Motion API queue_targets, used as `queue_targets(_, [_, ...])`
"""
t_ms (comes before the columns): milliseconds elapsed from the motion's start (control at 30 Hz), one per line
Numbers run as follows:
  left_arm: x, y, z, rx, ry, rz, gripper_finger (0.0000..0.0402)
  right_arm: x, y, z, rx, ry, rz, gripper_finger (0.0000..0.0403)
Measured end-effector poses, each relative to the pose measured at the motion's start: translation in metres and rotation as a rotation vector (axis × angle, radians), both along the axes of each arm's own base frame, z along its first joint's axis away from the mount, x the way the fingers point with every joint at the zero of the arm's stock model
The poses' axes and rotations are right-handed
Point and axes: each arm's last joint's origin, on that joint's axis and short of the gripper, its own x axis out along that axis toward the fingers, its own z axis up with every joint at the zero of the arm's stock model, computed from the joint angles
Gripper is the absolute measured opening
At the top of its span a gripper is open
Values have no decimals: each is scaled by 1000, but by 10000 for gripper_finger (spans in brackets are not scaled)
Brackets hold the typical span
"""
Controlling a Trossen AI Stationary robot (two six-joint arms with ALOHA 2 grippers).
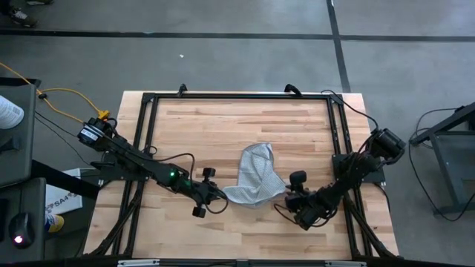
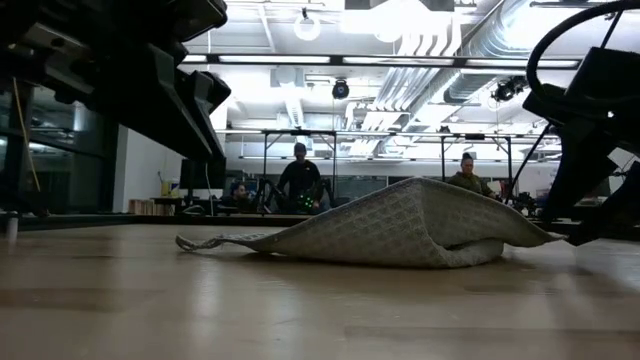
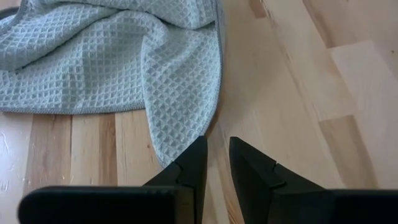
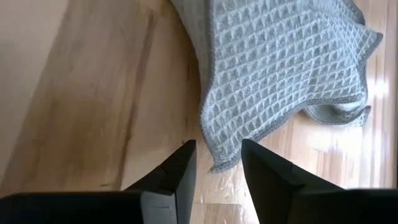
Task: Fold microfiber towels
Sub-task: Fold the gray towel on the table
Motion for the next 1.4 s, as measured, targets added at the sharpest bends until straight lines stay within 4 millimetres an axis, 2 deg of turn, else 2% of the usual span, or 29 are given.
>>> queue_targets(200, [0, 0, -1, 5, 6, 2, 68, 1, 1, -1, -3, -6, 1, 121])
queue_targets(500, [0, 0, 0, 2, 6, 5, 68, 2, 2, -15, -55, 14, -2, 121])
queue_targets(1033, [-1, 0, -1, -15, 16, 17, 68, 4, -2, -15, -106, -8, -12, 120])
queue_targets(1400, [-2, 1, -2, -8, 34, 15, 68, 6, 0, -16, -65, -3, 3, 55])
